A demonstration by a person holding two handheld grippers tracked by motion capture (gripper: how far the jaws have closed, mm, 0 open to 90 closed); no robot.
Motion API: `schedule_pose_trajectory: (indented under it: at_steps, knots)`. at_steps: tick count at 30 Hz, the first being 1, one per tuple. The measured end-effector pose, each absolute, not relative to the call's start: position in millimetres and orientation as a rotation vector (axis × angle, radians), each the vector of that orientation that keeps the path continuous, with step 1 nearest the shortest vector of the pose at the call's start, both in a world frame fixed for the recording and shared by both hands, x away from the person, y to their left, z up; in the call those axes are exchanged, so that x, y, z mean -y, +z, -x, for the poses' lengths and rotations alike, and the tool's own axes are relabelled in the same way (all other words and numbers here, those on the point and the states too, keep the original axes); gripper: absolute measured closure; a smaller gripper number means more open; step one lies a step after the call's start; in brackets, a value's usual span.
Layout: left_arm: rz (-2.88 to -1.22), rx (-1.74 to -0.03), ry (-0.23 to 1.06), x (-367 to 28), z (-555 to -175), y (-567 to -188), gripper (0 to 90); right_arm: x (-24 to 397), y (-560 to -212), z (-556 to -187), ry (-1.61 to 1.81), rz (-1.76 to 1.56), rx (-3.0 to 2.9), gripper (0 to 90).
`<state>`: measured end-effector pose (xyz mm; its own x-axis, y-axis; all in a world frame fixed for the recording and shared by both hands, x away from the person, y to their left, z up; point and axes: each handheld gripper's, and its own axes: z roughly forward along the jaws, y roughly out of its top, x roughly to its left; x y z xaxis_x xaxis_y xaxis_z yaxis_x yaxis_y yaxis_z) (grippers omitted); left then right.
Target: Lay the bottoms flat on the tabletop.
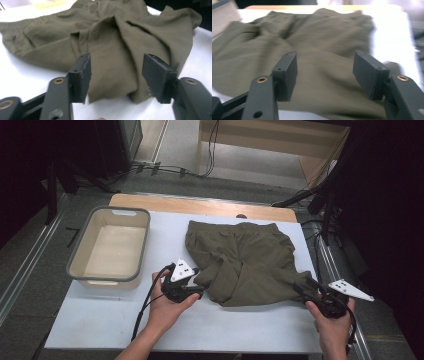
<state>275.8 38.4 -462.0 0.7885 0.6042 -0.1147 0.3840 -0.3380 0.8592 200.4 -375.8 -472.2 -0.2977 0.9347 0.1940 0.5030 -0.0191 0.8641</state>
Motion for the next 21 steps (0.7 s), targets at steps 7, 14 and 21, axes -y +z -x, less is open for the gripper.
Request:
schedule_pose_trajectory:
  at_steps: [7, 14, 21]
  knots:
    - [-2.04, -0.712, 0.206, -8.4, -280.8, -473.6, 31.3, 317.0, -473.1, -209.7, 1.296, -1.393, -1.932, 28.4]
    - [-2.06, -0.71, 0.135, -4.4, -283.3, -484.0, 61.1, 270.3, -486.1, -216.0, 1.284, -1.356, -2.041, 16.3]
    - [-2.088, -0.676, 0.041, -6.4, -280.4, -486.7, 88.6, 232.6, -498.3, -217.3, 1.264, -1.346, -2.098, 2.7]
